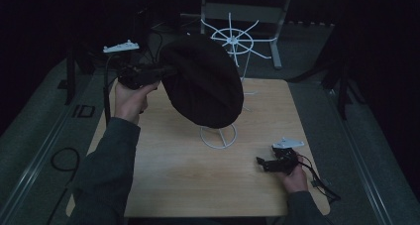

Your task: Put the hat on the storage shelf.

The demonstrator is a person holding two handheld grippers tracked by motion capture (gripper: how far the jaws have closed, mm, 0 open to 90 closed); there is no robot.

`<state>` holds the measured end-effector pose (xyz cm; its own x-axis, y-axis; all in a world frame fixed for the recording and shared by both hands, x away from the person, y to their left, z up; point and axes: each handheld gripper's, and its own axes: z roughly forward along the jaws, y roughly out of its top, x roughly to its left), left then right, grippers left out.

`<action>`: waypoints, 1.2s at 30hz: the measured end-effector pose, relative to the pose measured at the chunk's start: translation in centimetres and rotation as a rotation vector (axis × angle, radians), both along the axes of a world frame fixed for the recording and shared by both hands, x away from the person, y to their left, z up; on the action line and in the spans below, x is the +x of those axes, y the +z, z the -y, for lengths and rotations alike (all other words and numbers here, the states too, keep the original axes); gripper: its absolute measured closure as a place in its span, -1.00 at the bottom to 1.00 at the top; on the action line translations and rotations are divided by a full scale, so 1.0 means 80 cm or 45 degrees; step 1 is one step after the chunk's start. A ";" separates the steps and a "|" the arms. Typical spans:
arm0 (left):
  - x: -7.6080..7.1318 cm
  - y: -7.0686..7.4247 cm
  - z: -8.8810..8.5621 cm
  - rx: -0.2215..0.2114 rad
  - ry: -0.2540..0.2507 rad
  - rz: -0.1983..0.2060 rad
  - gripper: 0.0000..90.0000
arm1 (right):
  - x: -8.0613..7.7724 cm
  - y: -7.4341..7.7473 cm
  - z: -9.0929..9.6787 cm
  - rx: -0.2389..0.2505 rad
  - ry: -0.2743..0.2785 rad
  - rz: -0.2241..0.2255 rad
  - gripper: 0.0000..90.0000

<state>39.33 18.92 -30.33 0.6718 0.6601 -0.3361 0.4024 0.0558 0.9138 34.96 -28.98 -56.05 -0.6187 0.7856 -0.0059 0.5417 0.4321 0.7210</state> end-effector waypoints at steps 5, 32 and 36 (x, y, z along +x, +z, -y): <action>-0.004 0.004 -0.006 -0.013 0.023 0.019 0.01 | 0.000 0.000 0.000 0.001 0.000 -0.001 -0.70; -0.023 -0.004 -0.039 0.011 0.060 -0.001 0.04 | 0.000 0.000 0.000 -0.001 0.001 -0.002 -0.70; -0.028 -0.002 -0.041 0.032 0.073 0.011 0.04 | 0.000 0.000 0.000 -0.001 0.001 -0.002 -0.70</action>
<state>37.09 22.22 -30.48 0.6357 0.7057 -0.3130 0.3912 0.0551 0.9187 34.95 -28.99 -56.04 -0.6192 0.7852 -0.0054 0.5425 0.4328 0.7200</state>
